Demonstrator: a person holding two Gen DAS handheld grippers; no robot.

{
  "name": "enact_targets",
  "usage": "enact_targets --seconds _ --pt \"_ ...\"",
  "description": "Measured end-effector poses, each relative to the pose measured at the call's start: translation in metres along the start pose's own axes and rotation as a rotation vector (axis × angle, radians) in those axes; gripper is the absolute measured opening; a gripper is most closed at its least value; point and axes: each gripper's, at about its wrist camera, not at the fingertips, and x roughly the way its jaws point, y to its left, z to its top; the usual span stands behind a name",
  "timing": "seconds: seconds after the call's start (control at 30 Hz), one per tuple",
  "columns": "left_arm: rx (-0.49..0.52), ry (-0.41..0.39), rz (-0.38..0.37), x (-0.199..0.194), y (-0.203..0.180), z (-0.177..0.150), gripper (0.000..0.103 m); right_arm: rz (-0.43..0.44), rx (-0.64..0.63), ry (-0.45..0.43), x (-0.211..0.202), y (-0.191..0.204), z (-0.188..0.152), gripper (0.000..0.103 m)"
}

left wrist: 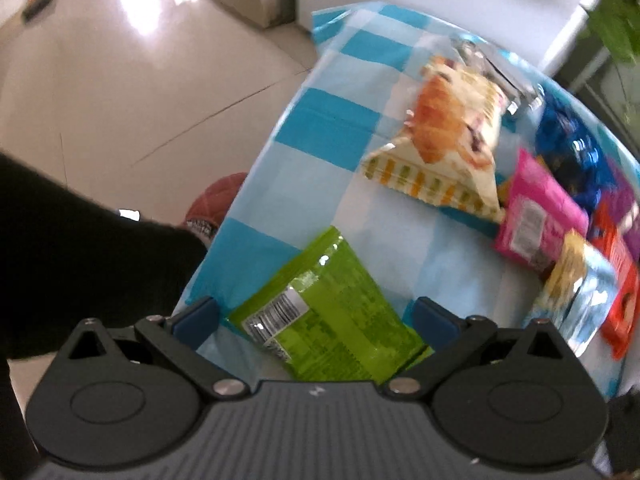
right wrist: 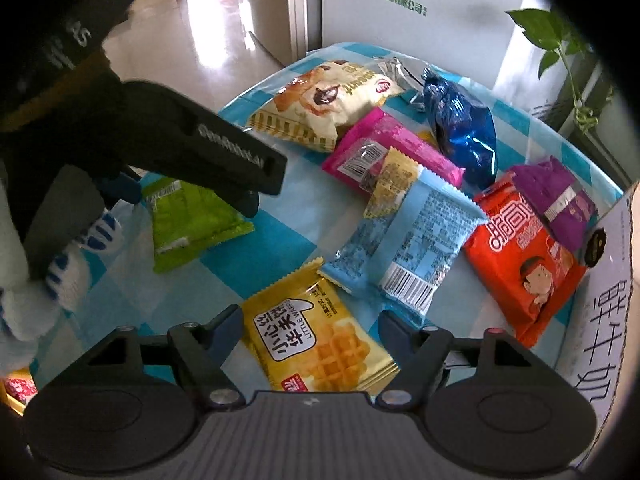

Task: Organize snacks
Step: 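Lower left fingers around the green bag while right fingers straddle the yellow waffle bag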

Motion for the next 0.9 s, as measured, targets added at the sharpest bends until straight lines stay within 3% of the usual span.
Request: enact_targets --seconds 0.17,0.3,0.4,0.53,0.6,0.7,0.9 --pt "0.14 -0.047 -0.051 -0.006 0.001 -0.012 0.101 0.002 0.034 -0.002 -0.005 -0.003 -0.003 0.068" --pt "0.302 -0.106 -0.104 -0.015 0.001 -0.023 0.093 -0.018 0.162 0.013 -0.01 -0.013 -0.006 0.064" --pt "0.273 -0.087 -0.181 -0.017 0.014 -0.022 0.093 -0.018 0.273 0.019 -0.014 -0.022 -0.01 0.062" --pt "0.293 -0.073 -0.163 -0.02 0.021 -0.019 0.095 0.004 0.352 0.02 -0.017 -0.03 -0.017 0.066" --pt "0.258 -0.041 -0.167 -0.02 0.027 -0.019 0.096 0.018 0.352 0.014 -0.02 -0.03 -0.02 0.072" --pt "0.204 0.002 -0.183 -0.018 0.029 -0.019 0.097 0.017 0.32 0.02 -0.02 -0.026 -0.024 0.072" --pt "0.177 -0.011 -0.102 -0.01 0.013 -0.016 0.101 -0.02 0.26 0.023 -0.017 -0.015 -0.024 0.073"
